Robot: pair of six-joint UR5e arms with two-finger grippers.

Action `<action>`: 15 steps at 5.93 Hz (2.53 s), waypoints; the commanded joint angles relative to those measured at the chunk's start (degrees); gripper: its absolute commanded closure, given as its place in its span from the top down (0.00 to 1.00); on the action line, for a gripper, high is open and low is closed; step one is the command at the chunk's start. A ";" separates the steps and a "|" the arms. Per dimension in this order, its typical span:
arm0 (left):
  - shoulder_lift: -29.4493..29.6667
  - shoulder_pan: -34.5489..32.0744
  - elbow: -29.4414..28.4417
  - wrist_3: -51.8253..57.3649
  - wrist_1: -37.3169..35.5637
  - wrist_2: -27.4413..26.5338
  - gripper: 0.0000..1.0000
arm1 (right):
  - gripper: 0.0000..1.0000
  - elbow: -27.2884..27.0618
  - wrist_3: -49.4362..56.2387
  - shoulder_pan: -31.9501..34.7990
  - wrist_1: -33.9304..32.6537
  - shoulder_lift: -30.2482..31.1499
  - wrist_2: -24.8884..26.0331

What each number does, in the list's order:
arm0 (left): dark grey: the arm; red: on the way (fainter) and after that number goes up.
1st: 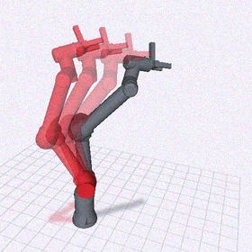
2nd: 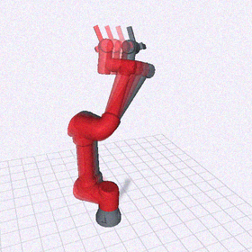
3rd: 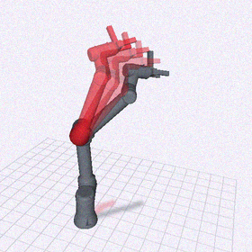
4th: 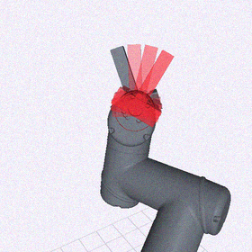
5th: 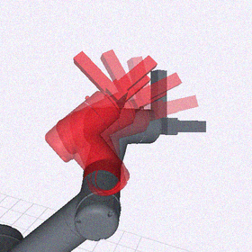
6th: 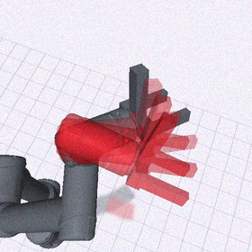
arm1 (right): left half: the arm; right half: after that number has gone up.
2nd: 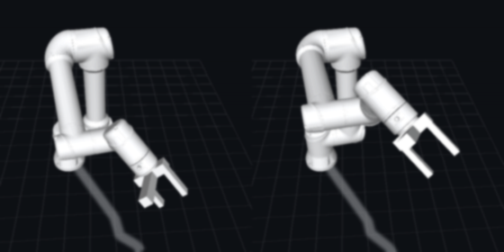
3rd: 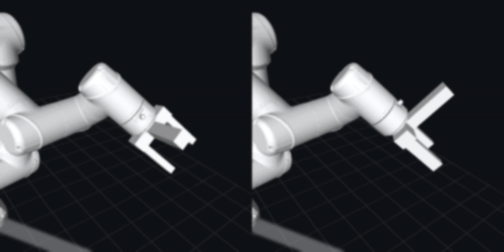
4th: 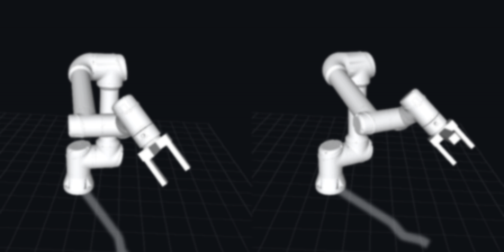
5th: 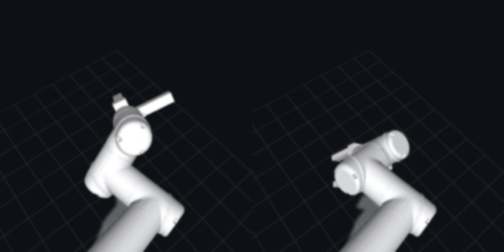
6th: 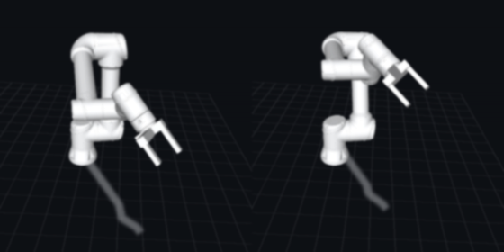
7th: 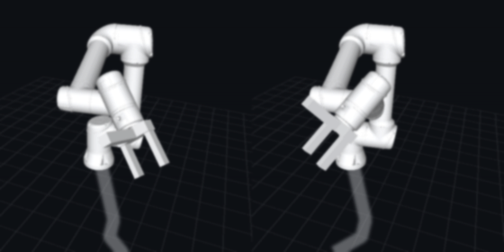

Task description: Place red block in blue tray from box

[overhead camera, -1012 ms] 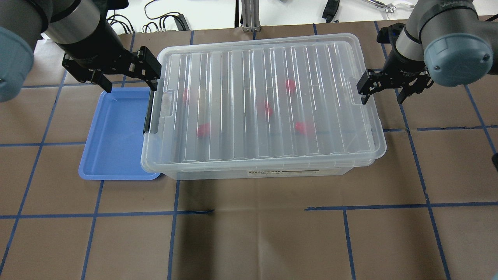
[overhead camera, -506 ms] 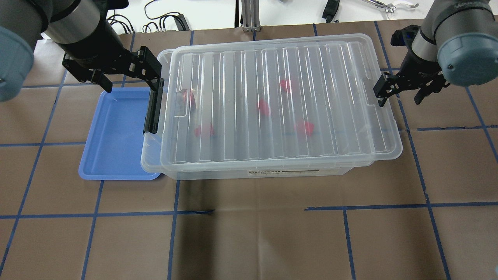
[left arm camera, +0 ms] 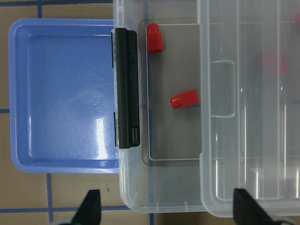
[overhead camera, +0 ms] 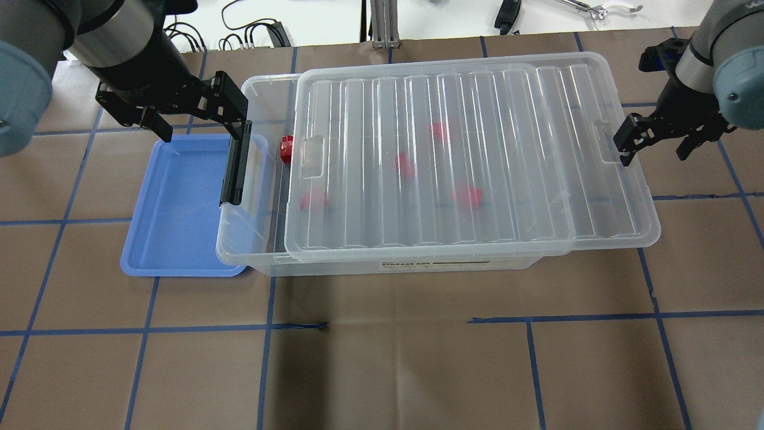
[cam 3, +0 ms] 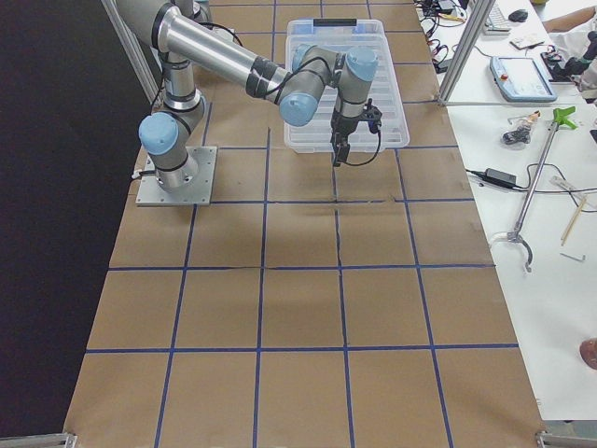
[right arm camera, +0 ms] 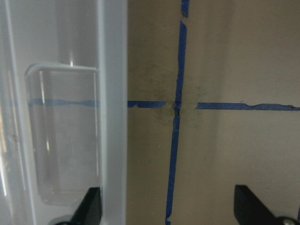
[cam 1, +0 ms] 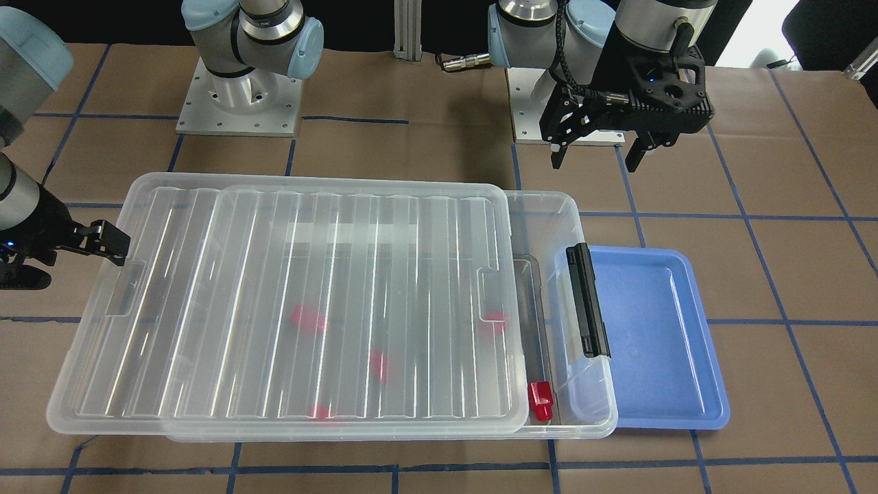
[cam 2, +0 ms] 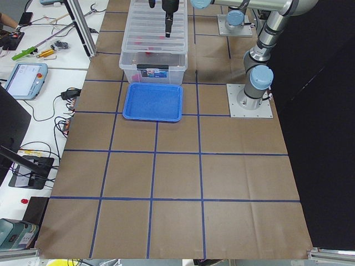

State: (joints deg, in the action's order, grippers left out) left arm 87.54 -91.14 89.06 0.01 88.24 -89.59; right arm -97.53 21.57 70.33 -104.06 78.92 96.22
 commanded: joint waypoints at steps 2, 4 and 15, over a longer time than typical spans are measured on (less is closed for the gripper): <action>0.26 0.09 0.07 3.47 0.00 0.29 0.98 | 1.00 0.32 3.73 -4.66 -0.09 -0.08 3.71; 0.96 -0.87 1.90 19.78 1.14 0.12 0.98 | 1.00 0.76 3.92 -6.07 -0.09 -0.08 7.74; 22.39 -4.31 14.88 82.43 -31.12 0.64 0.98 | 1.00 9.63 -27.10 8.16 16.96 8.36 -7.28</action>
State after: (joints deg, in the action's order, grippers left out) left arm 107.45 -95.35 100.31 82.64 64.82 -88.96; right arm -88.12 -5.26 78.38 -87.38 87.34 89.02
